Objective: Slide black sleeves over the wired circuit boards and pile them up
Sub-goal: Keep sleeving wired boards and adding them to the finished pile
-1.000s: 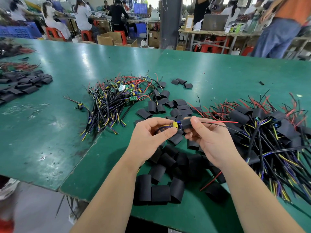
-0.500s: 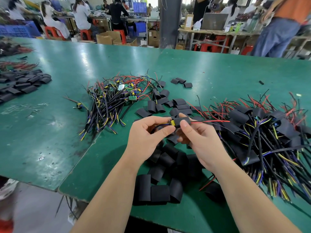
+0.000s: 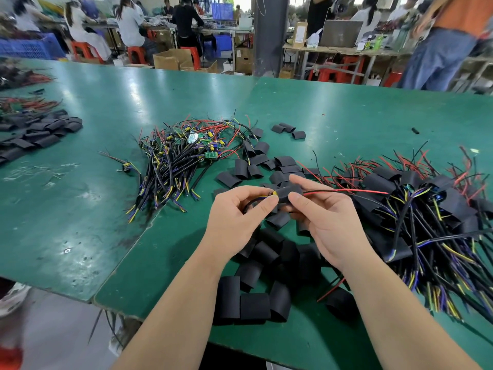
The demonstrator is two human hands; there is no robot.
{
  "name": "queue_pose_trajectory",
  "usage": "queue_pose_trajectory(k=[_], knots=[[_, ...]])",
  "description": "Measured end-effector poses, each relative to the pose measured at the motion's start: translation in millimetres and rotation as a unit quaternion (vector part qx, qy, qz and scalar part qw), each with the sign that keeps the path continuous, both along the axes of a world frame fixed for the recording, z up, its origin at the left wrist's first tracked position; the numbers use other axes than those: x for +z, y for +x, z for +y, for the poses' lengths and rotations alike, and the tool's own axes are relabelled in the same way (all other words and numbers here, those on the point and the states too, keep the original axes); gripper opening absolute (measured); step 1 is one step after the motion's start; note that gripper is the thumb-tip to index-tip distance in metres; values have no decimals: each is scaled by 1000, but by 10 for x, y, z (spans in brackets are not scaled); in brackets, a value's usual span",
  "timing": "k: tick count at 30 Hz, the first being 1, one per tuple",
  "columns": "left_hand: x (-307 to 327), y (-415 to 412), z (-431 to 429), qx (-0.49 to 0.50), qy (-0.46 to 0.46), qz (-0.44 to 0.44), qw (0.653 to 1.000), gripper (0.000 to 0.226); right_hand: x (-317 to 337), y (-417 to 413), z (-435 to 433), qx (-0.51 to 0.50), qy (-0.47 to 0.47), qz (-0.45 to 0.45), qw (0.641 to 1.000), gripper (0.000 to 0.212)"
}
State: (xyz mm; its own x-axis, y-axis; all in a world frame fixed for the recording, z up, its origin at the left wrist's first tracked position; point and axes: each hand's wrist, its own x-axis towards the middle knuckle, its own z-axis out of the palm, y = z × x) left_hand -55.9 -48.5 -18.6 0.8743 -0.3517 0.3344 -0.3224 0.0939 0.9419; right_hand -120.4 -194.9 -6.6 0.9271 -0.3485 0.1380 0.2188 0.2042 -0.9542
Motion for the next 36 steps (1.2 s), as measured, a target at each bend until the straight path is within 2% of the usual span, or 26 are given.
queue_pose_trajectory(k=[6,10,14,16,21,26,29,30,33,36], knots=[[10,8,-2,21,16,-11,1000,16,-58,30,-5,-15,-30,8,999,31],[-3,7,-4,19,41,-12,999,18,-42,19,8,-29,-85,36,995,25],[-37,-9,-21,33,141,-82,986,25,-57,22,-17,-46,-159,67,984,6],[-34,-8,-23,55,157,-93,982,28,-77,27,-10,-55,-168,69,982,5],[-47,8,-10,83,146,-98,981,40,-102,44,60,-23,-88,58,994,22],[-54,-4,0,91,132,-151,976,45,-82,29,100,-4,-47,62,997,12],[-53,7,4,106,122,-151,975,42,-79,22,157,-9,-101,56,993,40],[-51,11,3,111,118,-146,976,40,-76,22,176,-1,-105,49,993,43],[-34,8,-4,105,102,-127,981,36,-38,31,180,19,-60,31,998,31],[-7,-16,-19,77,65,-97,990,33,17,31,115,38,59,32,997,26]])
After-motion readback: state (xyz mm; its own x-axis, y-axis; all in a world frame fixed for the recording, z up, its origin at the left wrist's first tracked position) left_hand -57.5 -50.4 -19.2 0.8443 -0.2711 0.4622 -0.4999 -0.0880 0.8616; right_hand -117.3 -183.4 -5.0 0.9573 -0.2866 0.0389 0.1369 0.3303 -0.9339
